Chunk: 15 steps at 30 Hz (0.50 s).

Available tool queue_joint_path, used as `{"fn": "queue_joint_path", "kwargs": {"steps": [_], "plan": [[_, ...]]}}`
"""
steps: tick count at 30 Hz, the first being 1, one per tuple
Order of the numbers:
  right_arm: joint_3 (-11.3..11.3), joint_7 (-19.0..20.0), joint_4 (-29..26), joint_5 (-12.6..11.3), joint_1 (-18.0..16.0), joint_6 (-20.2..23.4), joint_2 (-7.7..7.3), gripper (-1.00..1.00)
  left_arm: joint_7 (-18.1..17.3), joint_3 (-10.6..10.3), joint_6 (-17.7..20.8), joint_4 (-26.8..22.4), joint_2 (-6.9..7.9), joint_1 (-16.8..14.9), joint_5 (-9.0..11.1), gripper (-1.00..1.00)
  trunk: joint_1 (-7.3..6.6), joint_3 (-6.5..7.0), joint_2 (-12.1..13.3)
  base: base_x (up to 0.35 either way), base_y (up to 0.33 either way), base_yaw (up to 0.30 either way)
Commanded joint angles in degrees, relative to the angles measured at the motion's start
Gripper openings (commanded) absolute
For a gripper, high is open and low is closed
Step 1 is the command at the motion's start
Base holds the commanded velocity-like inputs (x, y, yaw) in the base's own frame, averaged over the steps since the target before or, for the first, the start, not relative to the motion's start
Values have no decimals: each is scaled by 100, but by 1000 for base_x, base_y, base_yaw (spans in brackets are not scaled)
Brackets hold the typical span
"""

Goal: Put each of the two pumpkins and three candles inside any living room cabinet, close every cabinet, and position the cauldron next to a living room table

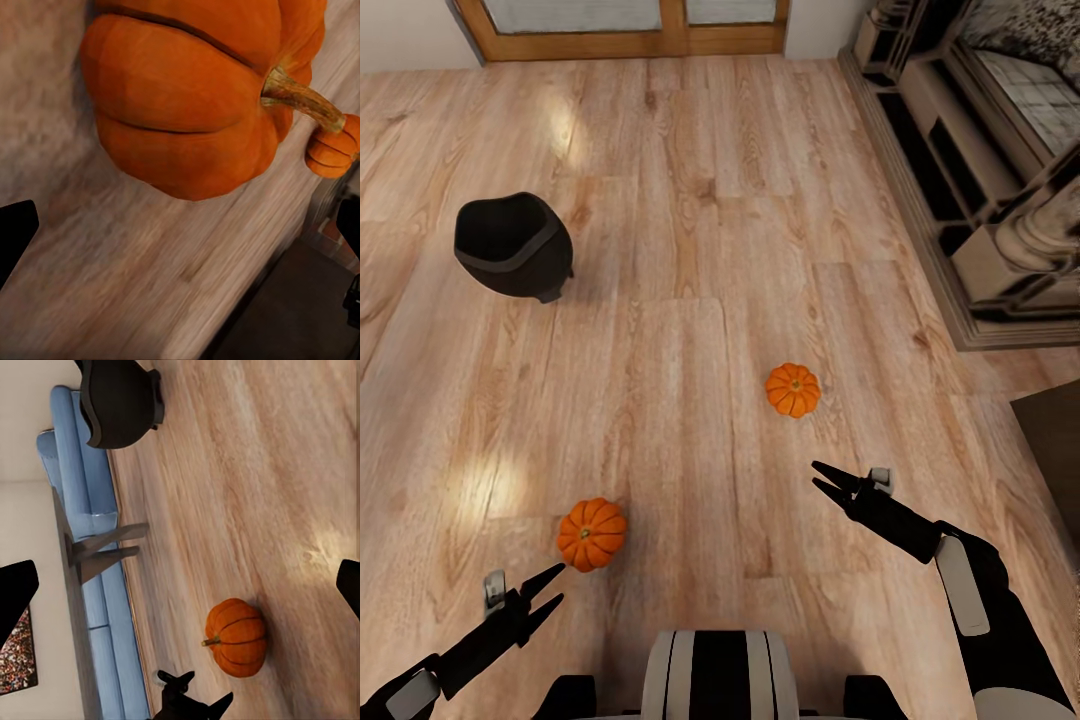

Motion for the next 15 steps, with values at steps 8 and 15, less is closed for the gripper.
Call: {"fn": "queue_joint_path", "kwargs": {"steps": [8,15], "plan": [[-5,15,-30,1,-3,24,3,100,-5,-46,55,2,4,-2,60,100,-1,-3,-1,-2,-81,0],[-5,14,-32,1,-3,24,3,100,-3,-45,53,2,4,-2,60,100,-1,-3,-1,95,-23,0]]}}
